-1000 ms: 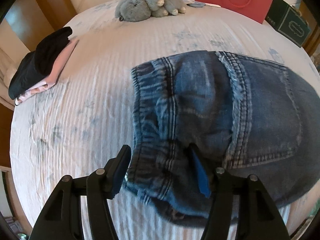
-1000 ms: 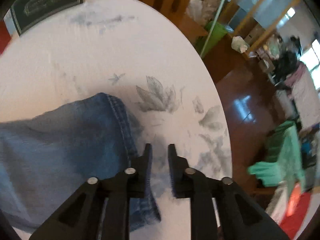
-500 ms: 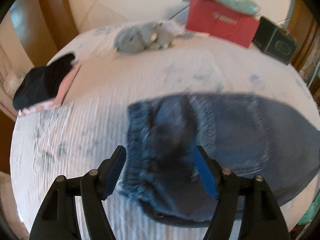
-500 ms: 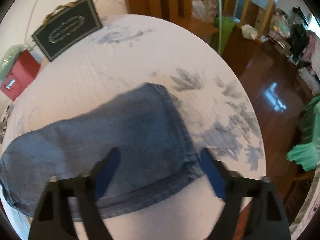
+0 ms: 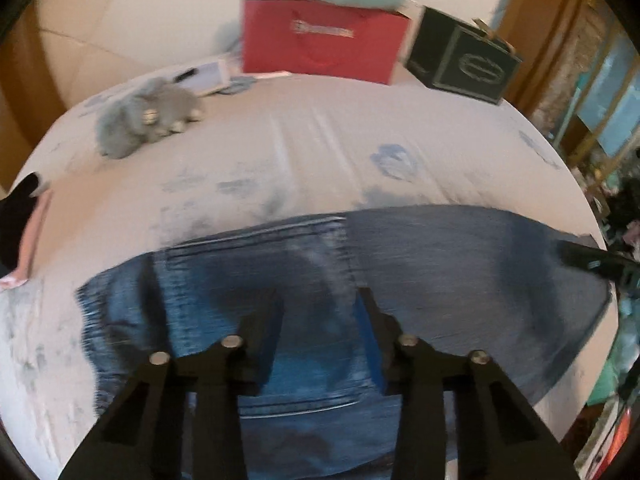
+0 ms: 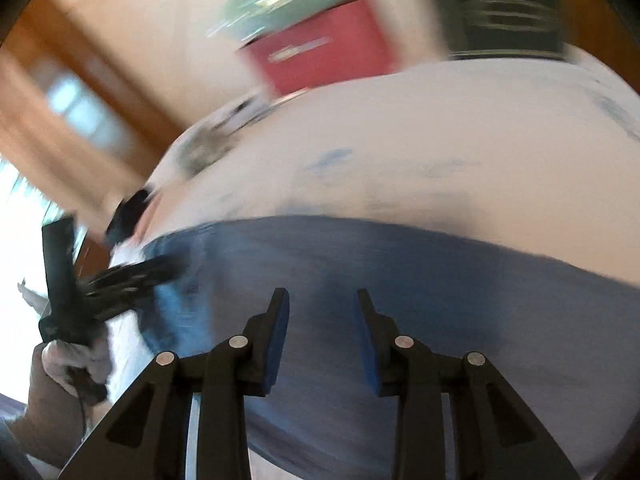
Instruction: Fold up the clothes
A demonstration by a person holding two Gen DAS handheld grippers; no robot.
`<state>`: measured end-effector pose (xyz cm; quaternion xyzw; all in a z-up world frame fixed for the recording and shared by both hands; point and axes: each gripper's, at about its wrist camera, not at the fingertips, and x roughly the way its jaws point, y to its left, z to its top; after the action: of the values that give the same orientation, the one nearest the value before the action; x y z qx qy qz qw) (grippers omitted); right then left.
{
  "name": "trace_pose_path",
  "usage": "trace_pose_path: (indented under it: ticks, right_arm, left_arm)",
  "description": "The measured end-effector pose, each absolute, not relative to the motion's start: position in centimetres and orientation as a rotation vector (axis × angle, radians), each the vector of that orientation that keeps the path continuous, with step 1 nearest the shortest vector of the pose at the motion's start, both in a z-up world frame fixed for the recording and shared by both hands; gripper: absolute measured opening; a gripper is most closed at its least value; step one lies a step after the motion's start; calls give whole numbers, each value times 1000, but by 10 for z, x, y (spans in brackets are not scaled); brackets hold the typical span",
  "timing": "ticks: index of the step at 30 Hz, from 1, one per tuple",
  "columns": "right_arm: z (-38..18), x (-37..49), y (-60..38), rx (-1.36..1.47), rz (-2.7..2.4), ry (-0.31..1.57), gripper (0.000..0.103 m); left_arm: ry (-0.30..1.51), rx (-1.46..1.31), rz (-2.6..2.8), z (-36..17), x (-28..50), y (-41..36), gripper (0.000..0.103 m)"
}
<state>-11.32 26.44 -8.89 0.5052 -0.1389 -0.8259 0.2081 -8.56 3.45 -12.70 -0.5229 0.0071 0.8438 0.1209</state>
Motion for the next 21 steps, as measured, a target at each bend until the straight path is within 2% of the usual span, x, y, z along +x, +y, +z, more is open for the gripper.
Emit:
trace_pose_path:
  ticks: [4, 8, 13, 16, 21]
  right_arm:
    - [-115, -132, 182, 1464, -2179, -260, 31]
    - [-158, -136, 144, 1570, -2171, -135, 30]
    - [-166, -137, 141, 1577, -2156, -153, 29]
    - [-143, -138, 160, 1464, -2286, -157, 31]
    - [-143, -158, 152, 1421, -2278, -186, 31]
  left_arm:
    - [112, -1675, 2410, -161, -89, 45, 20]
    - [129, -1677, 2420, -174, -95, 46, 21]
    - [109, -1672, 2412, -164, -96, 32, 20]
    - [115, -1621, 2499, -146, -92, 4, 20]
    - [19, -1668, 2502, -154, -113, -24, 18]
